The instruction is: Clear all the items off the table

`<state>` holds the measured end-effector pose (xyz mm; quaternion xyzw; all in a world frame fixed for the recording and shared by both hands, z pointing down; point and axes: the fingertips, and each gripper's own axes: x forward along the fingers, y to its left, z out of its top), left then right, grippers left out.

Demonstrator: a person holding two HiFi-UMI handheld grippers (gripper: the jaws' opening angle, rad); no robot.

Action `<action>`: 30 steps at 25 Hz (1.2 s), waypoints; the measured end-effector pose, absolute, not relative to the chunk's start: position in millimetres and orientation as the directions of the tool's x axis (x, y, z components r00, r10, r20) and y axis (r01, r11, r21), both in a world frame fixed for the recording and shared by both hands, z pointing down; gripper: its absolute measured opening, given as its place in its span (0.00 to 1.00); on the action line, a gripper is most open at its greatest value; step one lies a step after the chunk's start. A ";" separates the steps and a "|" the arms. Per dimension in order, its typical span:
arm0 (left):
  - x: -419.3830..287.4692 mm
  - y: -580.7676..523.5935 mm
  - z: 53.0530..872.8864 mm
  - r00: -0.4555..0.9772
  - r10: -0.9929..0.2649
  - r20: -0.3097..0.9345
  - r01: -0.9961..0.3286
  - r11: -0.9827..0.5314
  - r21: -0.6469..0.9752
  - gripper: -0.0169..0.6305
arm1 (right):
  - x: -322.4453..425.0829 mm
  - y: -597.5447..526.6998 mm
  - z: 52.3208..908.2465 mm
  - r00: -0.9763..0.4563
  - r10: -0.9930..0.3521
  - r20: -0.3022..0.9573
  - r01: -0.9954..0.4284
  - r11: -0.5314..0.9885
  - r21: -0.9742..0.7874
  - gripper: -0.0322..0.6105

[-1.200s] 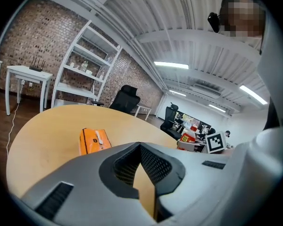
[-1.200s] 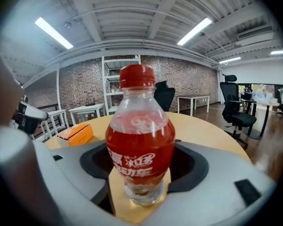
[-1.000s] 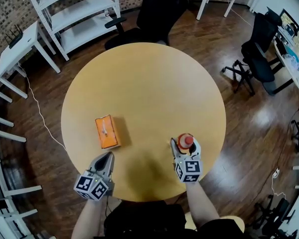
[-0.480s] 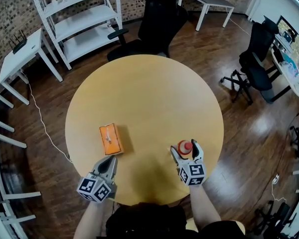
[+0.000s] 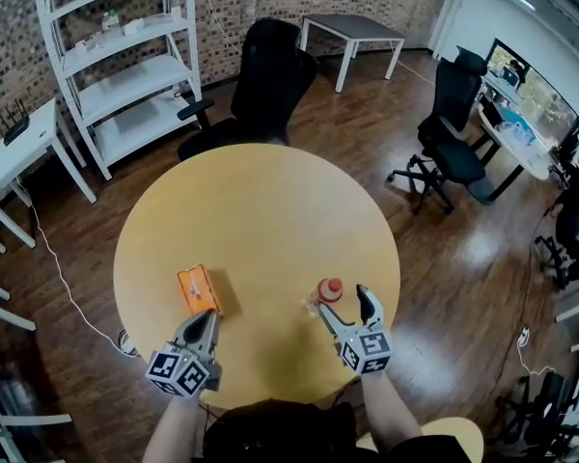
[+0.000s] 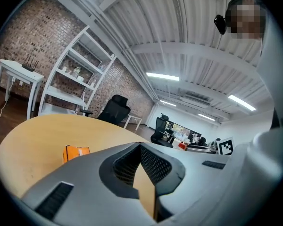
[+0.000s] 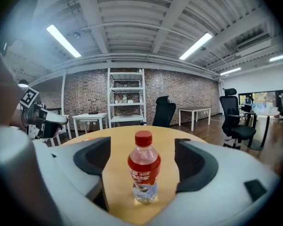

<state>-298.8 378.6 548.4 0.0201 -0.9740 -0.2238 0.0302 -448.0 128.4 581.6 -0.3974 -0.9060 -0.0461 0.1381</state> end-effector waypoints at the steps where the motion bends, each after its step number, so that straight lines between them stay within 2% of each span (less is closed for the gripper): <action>1: -299.5 376.5 545.6 -0.997 -0.063 0.039 -0.039 0.898 0.437 0.01 | -445.1 124.2 572.3 -0.663 0.699 0.268 0.725 0.689 -0.005 0.70; 7: -297.2 372.3 527.0 -0.994 -0.104 -0.016 -0.100 0.894 0.437 0.01 | -425.4 101.8 521.7 -0.759 0.633 0.151 0.646 0.761 0.063 0.46; 8: -294.8 371.7 525.4 -0.994 -0.108 -0.020 -0.106 0.894 0.435 0.01 | -421.6 96.8 515.8 -0.777 0.616 0.131 0.626 0.777 0.064 0.38; 14: -282.7 364.4 518.8 -0.991 -0.129 -0.045 -0.136 0.892 0.431 0.01 | -409.3 63.7 493.7 -0.841 0.538 0.047 0.538 0.843 -0.017 0.05; 21: -264.7 371.0 516.6 -0.993 -0.105 -0.052 -0.117 0.894 0.433 0.01 | -405.9 51.4 489.8 -0.862 0.504 0.057 0.498 0.862 -0.096 0.05; 30: -251.1 383.3 517.1 -0.995 -0.079 -0.058 -0.096 0.899 0.428 0.01 | -403.3 57.4 488.0 -0.852 0.522 0.046 0.513 0.849 -0.127 0.05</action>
